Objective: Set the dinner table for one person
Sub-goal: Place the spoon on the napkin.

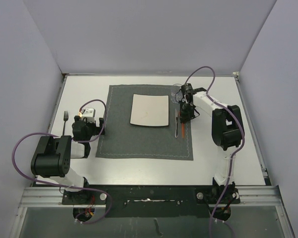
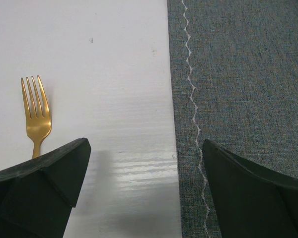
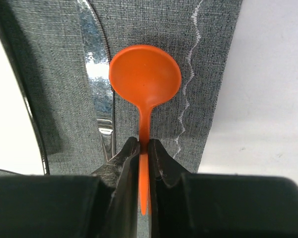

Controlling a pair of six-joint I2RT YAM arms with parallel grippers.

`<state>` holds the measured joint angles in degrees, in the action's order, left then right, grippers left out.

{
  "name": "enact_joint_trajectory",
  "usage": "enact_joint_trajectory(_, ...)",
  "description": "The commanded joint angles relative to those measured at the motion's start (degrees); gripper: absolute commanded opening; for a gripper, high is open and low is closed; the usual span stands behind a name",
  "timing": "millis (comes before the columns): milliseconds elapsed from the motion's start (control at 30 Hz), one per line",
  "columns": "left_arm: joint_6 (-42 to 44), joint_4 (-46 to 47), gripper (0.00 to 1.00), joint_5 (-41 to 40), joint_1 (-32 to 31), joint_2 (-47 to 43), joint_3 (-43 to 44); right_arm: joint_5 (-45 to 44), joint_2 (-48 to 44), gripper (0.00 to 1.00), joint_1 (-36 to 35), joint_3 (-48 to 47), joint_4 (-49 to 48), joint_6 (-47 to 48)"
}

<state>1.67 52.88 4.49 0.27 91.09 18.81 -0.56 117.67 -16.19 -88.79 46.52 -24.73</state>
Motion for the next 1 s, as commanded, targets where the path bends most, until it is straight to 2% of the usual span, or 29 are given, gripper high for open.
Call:
enact_joint_trajectory(0, -0.7, 2.2, 0.98, -0.2, 0.3, 0.8, 1.6, -1.2, 0.8, 0.00, -0.1, -2.4, -1.3, 0.5)
enact_joint_trajectory(967, -0.7, 2.2, 0.98, -0.2, 0.3, 0.8, 1.6, 0.3, 2.9, 0.00, 0.2, -2.3, -3.4, -0.1)
